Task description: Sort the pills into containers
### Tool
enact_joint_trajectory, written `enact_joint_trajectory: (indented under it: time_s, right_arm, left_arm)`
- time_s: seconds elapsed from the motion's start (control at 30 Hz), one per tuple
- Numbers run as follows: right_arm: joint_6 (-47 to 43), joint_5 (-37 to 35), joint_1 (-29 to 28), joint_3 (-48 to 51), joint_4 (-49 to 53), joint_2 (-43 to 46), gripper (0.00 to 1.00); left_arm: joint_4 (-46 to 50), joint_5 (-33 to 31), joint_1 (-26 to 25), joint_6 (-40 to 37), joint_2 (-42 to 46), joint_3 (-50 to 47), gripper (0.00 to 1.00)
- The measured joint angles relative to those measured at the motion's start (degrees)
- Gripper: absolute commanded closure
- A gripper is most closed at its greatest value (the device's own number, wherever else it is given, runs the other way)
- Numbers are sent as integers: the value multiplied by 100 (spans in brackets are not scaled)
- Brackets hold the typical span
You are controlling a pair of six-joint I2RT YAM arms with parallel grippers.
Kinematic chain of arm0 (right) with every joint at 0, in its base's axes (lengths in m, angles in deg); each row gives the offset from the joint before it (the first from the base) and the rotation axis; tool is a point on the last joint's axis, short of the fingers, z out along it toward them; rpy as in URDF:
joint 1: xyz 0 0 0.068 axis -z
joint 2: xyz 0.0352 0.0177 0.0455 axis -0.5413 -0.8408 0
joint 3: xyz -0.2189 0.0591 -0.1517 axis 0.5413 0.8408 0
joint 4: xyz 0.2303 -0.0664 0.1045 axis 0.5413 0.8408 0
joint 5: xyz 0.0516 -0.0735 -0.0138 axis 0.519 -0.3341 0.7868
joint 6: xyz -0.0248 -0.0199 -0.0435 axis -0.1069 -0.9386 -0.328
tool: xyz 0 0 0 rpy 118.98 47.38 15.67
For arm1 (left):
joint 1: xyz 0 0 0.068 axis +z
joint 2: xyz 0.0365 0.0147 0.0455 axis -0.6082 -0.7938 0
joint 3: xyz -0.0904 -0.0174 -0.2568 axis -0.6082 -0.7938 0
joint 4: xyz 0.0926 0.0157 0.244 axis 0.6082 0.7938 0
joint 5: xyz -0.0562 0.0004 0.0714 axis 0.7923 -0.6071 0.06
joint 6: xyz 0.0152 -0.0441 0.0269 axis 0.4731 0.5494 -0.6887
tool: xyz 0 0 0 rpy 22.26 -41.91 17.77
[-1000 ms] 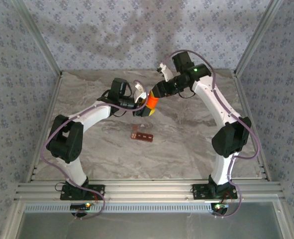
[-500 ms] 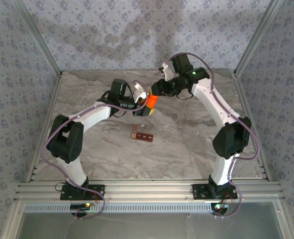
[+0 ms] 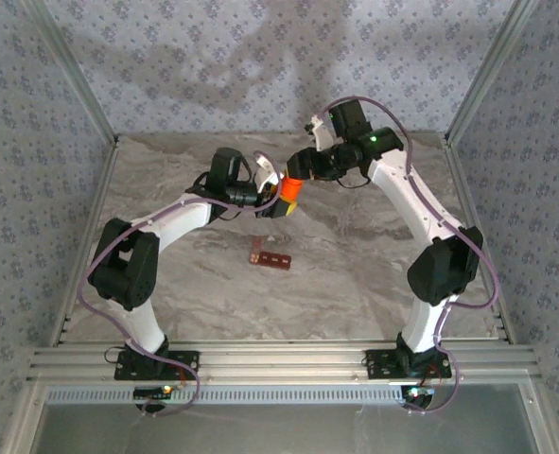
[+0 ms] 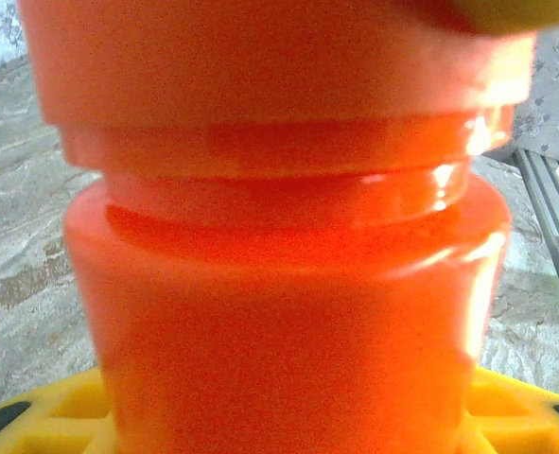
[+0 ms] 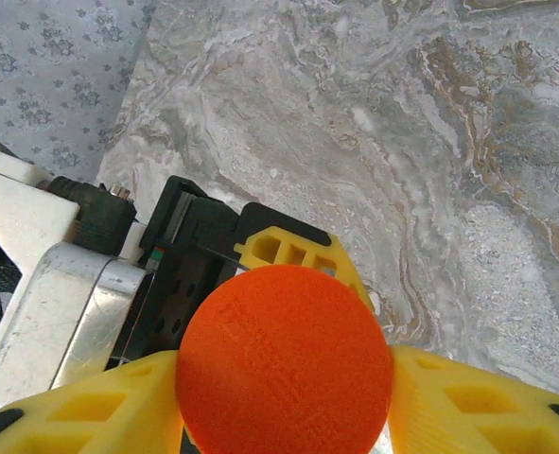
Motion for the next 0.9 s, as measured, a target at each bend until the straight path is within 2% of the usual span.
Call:
enact_joint_trajectory:
  time_s: [0.27, 0.43, 0.7, 0.9]
  right_arm:
    - [31, 22, 55, -7, 92, 138, 23]
    - [-55, 33, 138, -4, 175, 275, 16]
    - [-448, 444, 525, 358, 66, 1062, 14]
    - [-866, 951, 970, 1213, -787, 1714, 14]
  left_arm:
    - [-527, 179, -24, 85, 2, 0, 100]
    - [-730, 225, -22, 162, 2, 0, 100]
    - [-981, 328, 44, 343, 2, 0, 100]
    - [-1397, 605, 105, 774, 2, 0, 100]
